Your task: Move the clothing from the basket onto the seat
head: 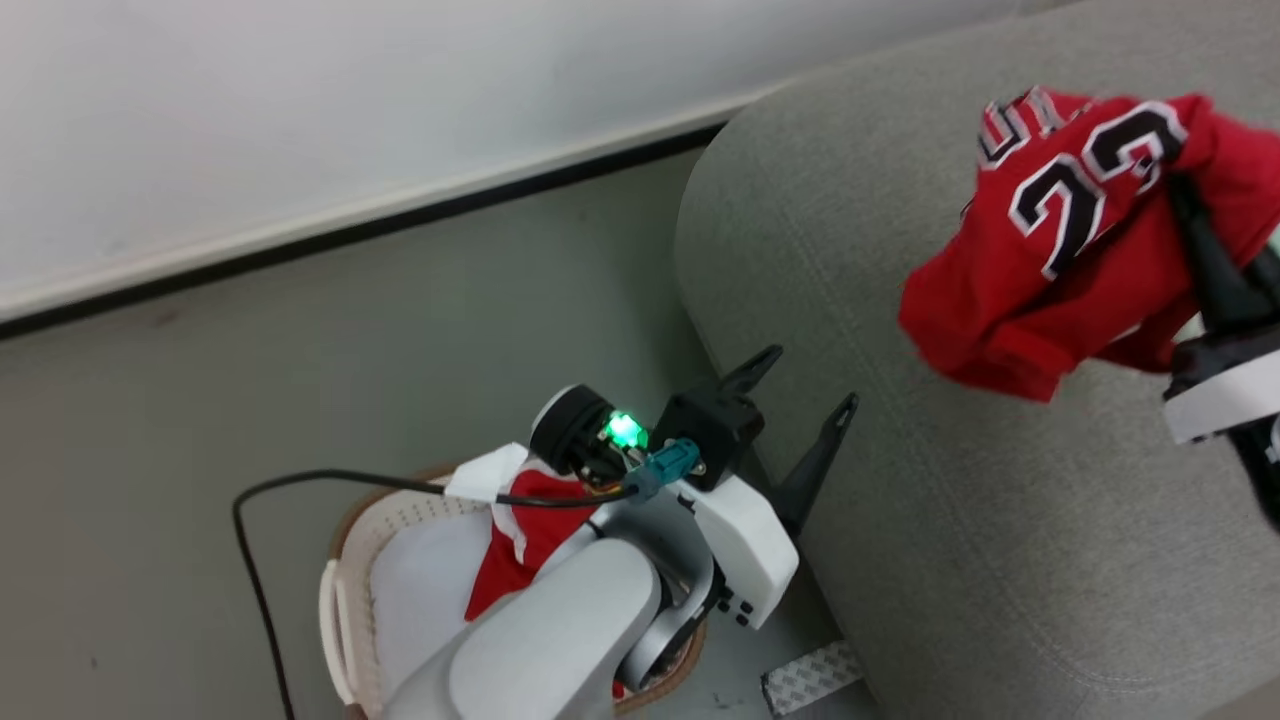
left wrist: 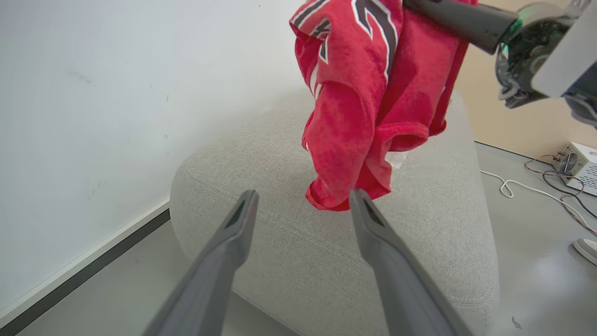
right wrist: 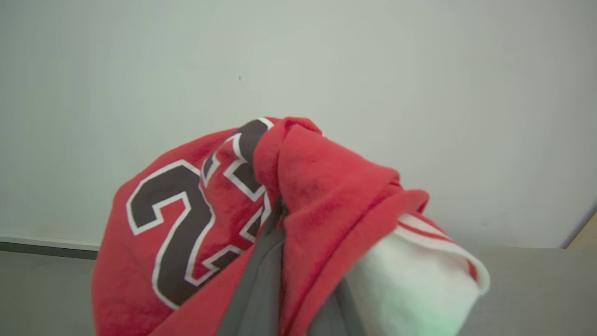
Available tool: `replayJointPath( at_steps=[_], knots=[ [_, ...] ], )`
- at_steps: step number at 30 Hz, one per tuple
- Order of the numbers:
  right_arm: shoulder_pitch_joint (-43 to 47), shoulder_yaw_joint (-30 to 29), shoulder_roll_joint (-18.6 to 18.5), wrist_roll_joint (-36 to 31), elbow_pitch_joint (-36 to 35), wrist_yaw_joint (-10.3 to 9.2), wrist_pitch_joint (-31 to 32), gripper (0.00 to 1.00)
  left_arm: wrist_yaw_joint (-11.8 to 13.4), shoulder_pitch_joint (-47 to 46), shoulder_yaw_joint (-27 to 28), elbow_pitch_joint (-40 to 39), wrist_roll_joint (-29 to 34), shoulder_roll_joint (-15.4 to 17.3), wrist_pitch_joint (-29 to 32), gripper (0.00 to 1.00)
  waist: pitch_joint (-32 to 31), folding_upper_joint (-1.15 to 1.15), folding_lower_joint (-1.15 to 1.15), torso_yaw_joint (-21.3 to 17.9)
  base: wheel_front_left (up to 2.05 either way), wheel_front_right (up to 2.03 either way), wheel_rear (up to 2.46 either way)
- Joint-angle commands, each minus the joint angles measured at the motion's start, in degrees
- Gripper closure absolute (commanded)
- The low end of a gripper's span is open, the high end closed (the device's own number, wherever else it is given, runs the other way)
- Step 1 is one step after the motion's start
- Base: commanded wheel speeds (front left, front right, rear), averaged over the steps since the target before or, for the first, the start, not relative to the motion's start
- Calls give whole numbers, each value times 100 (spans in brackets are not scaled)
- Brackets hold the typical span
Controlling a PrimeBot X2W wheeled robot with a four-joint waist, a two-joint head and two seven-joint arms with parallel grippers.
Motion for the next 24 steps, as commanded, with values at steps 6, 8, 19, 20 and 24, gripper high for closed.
replayJointPath(
  at_steps=[6, 8, 19, 20, 24],
  knots=[
    [-1118, -597, -526, -26, 603, -13, -2, 100, -87, -750, -87, 52, 306, -33, -89, 0, 1653, 0, -1, 724, 0, 0, 0],
    [-1393, -815, -746, -103, 896, -13, -1, 100, -118, -923, -130, 83, 360, -59, -162, 0, 1879, 0, -1, 882, 0, 0, 0],
    [-2272, -2039, -1305, -746, 2753, -12, 1, 100, -118, -1499, -429, 182, 280, -122, -561, 0, 2479, 0, -1, 1526, 0, 0, 0],
    [-2282, -2140, -1247, -842, 2927, -12, 0, 100, -102, -1524, -454, 180, 220, -126, -604, 0, 2490, 0, -1, 1546, 0, 0, 0],
    [-2119, -2640, -992, -1216, 3365, -12, 1, 0, -15, -1574, -578, 211, -22, -127, -741, 0, 2427, 0, -1, 1568, 0, 0, 0]
  ],
)
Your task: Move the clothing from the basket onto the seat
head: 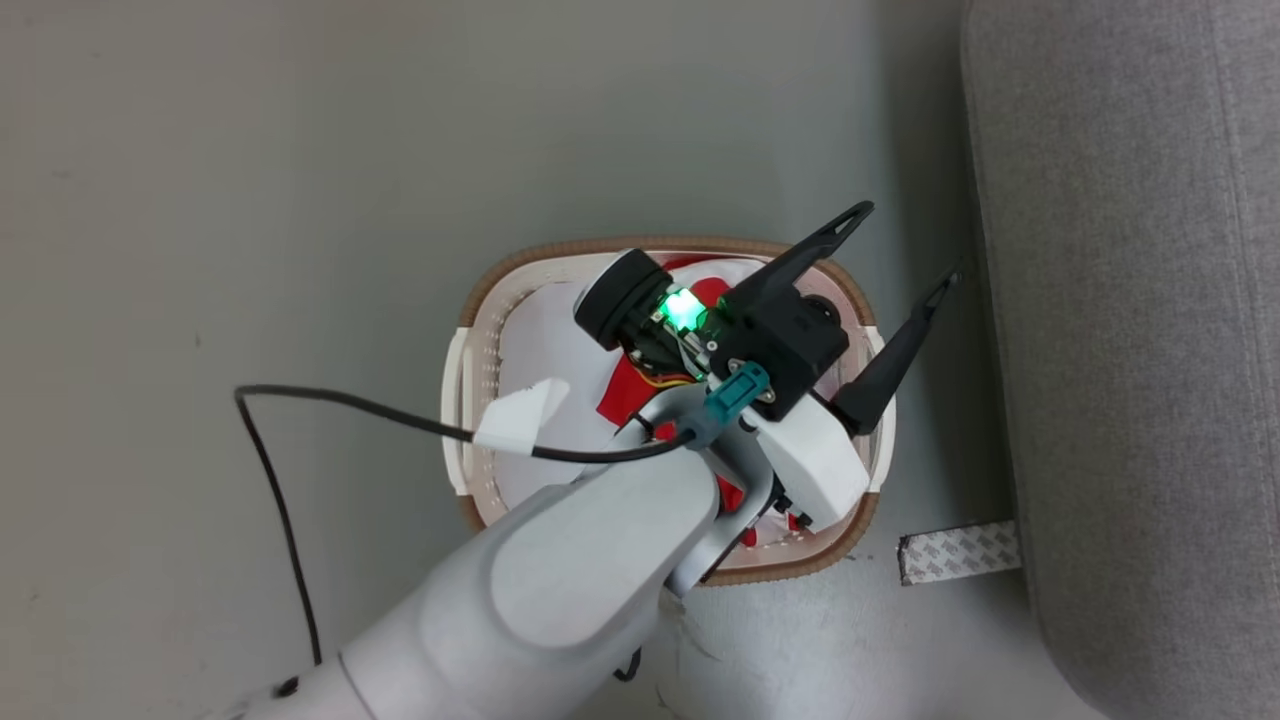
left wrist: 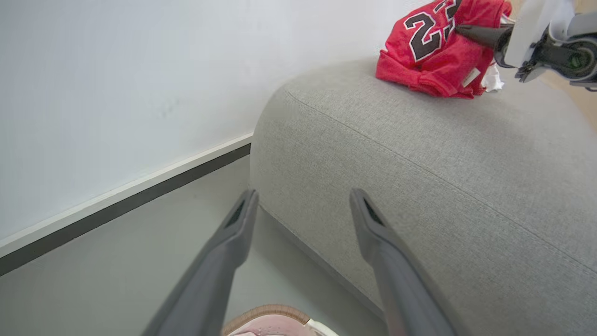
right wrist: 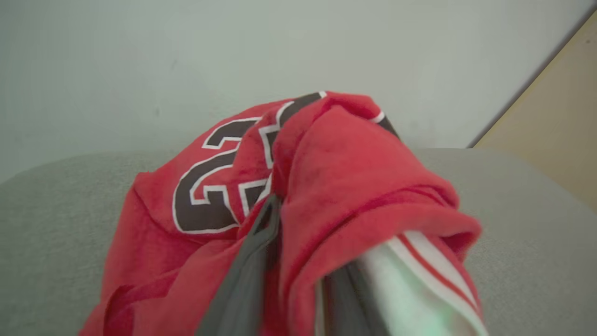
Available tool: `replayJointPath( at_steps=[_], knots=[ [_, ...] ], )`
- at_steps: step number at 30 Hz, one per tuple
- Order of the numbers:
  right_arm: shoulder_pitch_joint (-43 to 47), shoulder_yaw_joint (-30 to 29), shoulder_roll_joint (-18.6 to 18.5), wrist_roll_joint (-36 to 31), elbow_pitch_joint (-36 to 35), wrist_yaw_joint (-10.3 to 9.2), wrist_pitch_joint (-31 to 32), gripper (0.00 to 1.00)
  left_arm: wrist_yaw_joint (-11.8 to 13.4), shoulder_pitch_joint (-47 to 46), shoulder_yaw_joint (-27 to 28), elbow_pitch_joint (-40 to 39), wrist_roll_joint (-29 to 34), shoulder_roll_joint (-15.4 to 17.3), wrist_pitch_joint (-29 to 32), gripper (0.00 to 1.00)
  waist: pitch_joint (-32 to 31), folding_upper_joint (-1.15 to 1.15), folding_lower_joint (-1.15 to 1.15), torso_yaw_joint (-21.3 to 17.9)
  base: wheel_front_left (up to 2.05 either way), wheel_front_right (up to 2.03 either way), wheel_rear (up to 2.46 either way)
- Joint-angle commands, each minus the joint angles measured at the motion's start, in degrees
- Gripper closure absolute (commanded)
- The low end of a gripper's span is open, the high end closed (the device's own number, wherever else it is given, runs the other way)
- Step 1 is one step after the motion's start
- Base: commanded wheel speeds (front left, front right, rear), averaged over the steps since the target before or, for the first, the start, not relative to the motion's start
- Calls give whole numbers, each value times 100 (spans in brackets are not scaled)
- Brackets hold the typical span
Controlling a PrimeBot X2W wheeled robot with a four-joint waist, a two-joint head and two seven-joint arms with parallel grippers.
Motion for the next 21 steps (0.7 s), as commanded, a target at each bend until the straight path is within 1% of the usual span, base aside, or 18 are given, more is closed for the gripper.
replayJointPath(
  at_steps=[1, 5, 7, 8, 12, 19, 21],
  knots=[
    [140, -154, 73, -54, 21, -13, 3, 0, 29, -43, -26, 28, -107, 8, -60, 0, -66, 0, -2, 0, 0, 0, 0],
    [554, -673, 523, -272, -344, -13, 4, 0, 132, 59, -8, 219, -255, 11, -197, 0, -304, 0, -2, -91, 0, 0, 0],
    [878, -807, 792, -347, -636, -12, 4, 0, 143, 158, 37, 334, -356, 15, -275, 0, -476, 0, -2, -151, 0, 0, 0],
    [1021, -880, 867, -382, -794, -13, 3, 0, 147, 200, 53, 373, -399, 25, -297, 0, -553, 0, -2, -180, 0, 0, 0],
    [1697, -991, 1277, -510, -1496, -12, 4, 0, 184, 418, 136, 522, -491, 137, -422, 0, -941, 0, -2, -307, 0, 0, 0],
    [2829, -1068, 1741, -859, -2751, -12, 4, 0, 268, 978, 325, 645, -711, 367, -613, 0, -1715, 0, -2, -412, 0, 0, 0],
    [3177, -997, 1842, -1026, -3028, -12, 4, 0, 308, 1195, 407, 661, -784, 436, -653, 0, -1964, 0, -2, -404, 0, 0, 0]
  ],
)
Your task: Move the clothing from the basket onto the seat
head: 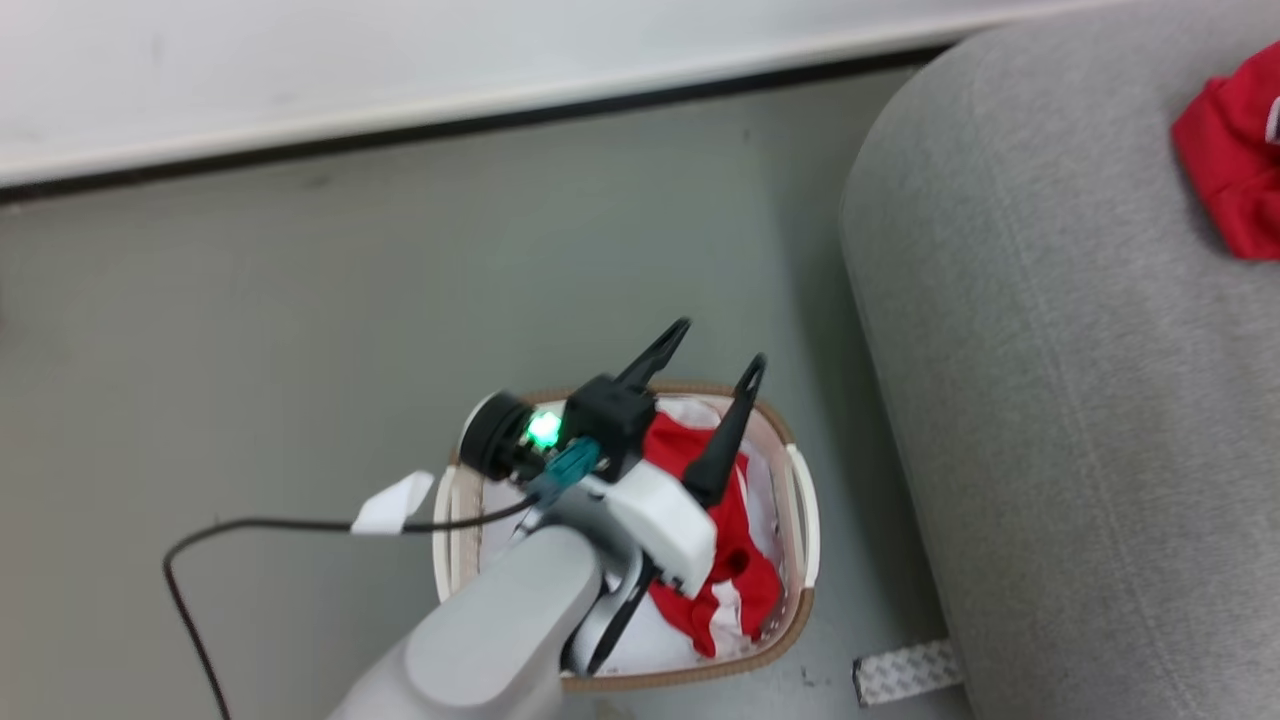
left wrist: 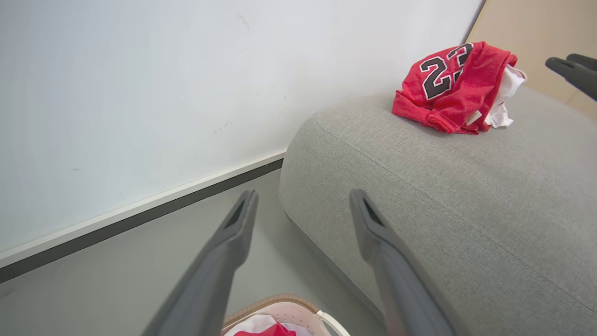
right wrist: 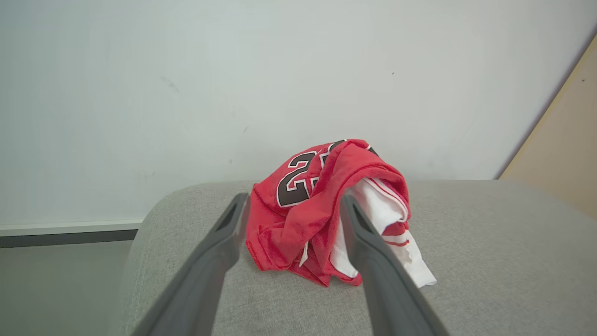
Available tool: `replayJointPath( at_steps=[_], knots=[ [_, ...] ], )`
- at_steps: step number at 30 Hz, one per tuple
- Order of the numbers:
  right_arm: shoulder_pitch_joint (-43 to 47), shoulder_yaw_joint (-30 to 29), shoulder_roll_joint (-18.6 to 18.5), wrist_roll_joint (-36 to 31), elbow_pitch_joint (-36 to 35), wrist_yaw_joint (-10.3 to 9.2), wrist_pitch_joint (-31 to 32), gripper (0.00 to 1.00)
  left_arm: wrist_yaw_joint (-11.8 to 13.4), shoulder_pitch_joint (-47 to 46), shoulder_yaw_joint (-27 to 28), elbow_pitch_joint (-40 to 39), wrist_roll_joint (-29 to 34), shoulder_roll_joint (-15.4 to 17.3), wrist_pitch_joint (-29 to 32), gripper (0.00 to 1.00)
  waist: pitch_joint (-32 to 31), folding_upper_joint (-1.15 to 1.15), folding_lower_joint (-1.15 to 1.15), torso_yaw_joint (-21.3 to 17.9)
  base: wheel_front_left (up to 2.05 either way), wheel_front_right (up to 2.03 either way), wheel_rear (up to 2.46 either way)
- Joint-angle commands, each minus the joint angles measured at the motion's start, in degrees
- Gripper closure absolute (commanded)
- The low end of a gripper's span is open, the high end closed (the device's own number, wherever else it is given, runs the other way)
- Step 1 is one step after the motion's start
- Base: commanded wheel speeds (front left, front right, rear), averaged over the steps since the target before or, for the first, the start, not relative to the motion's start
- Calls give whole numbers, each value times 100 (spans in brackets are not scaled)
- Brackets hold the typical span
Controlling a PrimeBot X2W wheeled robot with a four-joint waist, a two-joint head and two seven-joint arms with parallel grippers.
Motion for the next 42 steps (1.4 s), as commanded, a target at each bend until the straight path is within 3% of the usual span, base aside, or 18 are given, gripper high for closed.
replayJointPath(
  at_steps=[1, 14, 21, 31, 42],
  knots=[
    [273, 21, 74, -109, -166, -13, 4, 0, 44, 212, 66, 25, -92, 101, -38, 0, -472, 0, 1, -42, 0, 0, 0],
    [2029, 252, 864, -484, -1129, -12, 5, 0, 346, 2170, 1247, -606, 96, 540, -79, 0, -1772, 0, 1, 231, 0, 0, 0],
    [2606, 390, 1188, -726, -1309, -12, 5, 0, 306, 3099, 2006, -874, 410, 524, -75, 0, -2104, 0, 1, 374, 0, 0, 0],
    [2988, 390, 1435, -848, -1343, -12, 5, 0, 13, 3796, 2992, -1059, 994, 239, -76, 0, -2279, 0, 1, 529, 0, 0, 0],
    [3042, 480, 1505, -868, -1251, -12, 5, 0, -397, 4062, 3653, -1050, 1492, -118, -76, 0, -2364, 0, 1, 549, 0, 0, 0]
  ],
)
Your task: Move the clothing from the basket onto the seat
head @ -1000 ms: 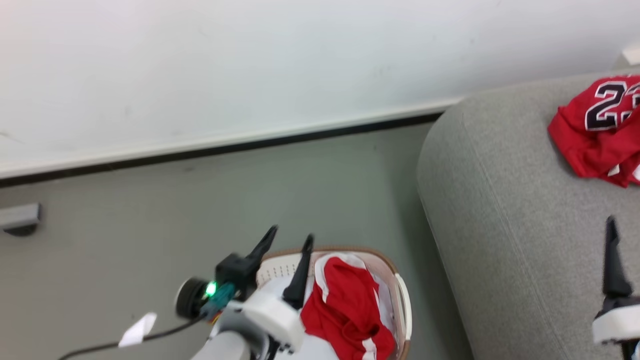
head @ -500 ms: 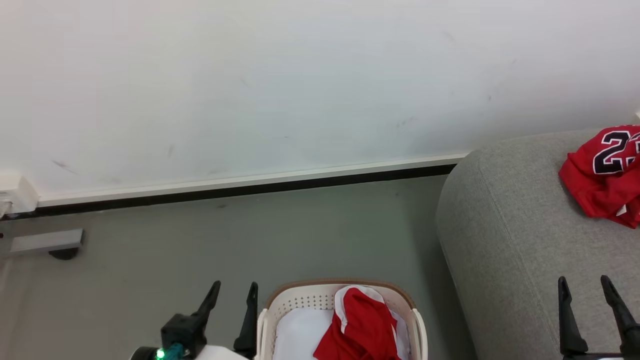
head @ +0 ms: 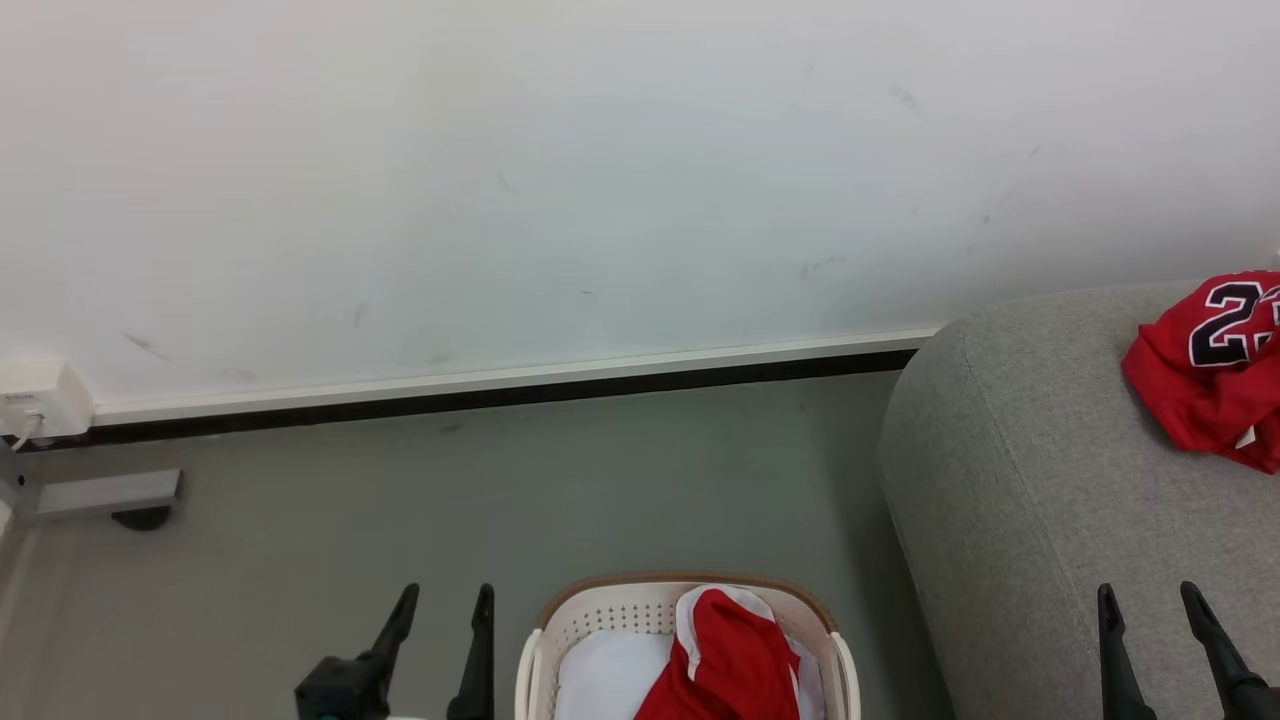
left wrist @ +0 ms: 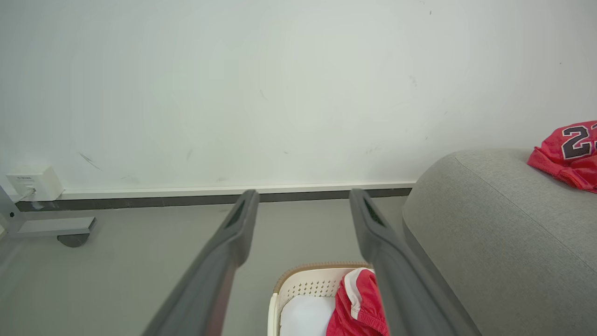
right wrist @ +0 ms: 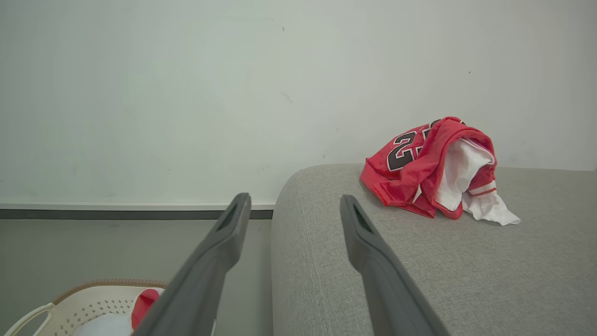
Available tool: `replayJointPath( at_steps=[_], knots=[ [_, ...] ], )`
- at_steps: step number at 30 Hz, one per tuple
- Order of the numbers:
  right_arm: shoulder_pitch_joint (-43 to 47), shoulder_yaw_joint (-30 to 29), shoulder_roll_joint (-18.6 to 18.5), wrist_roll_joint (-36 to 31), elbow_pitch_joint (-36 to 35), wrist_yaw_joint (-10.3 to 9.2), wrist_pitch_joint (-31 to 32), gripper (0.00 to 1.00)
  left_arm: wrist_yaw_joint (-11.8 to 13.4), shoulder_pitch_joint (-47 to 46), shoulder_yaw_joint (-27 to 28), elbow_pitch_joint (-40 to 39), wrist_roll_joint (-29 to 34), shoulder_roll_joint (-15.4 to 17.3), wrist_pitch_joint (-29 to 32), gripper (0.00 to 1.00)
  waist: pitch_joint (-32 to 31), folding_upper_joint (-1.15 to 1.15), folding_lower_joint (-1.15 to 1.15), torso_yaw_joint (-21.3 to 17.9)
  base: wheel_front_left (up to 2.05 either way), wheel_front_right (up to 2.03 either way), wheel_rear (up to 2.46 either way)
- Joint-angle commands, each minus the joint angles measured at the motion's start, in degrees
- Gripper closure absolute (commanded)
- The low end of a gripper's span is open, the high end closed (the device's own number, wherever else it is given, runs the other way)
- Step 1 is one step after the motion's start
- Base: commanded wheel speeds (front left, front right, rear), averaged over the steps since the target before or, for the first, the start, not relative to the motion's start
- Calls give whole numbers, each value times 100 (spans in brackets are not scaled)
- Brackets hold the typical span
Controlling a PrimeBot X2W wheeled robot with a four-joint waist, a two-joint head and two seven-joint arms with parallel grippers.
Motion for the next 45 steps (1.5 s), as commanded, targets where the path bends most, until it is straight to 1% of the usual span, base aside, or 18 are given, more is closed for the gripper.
replayJointPath(
  at_steps=[1, 6, 14, 22, 27, 32, 38, 45],
  knots=[
    [2, -7, 6, -19, 21, -12, 5, 0, -73, 70, 84, 7, 127, -40, -5, 0, -3, 0, 1, -2, 0, 0, 0],
    [-35, 29, 10, -12, 46, -12, 5, 0, -217, 65, 242, 27, 254, -126, -5, 0, 7, 0, 1, -13, 0, 0, 0],
    [-73, 24, 13, 18, 66, -12, 5, 0, -363, 74, 396, 61, 407, -218, -5, 0, 28, 0, 1, -57, 0, 0, 0],
    [-124, 66, 13, 70, 48, -12, 5, 0, -425, 44, 436, 81, 495, -247, -5, 0, 81, 0, 1, -111, 0, 0, 0],
    [-175, 106, 10, 81, 5, -12, 5, 0, -457, -9, 408, 110, 471, -260, -5, 0, 152, 0, 1, -231, 0, 0, 0],
    [-239, 97, 11, 66, -62, -13, 5, 0, -488, -91, 329, 146, 449, -266, -5, 0, 234, 0, 1, -450, 0, 0, 0],
    [-344, 139, 10, 114, -183, -13, 5, 0, -489, -317, 140, 266, 414, -266, -5, 0, 429, 0, 1, -846, 0, 0, 0],
    [-557, 260, 10, 244, -313, -13, 5, 0, -514, -873, -94, 765, 517, -266, -5, 0, 838, 0, 1, -1401, 0, 0, 0]
  ],
)
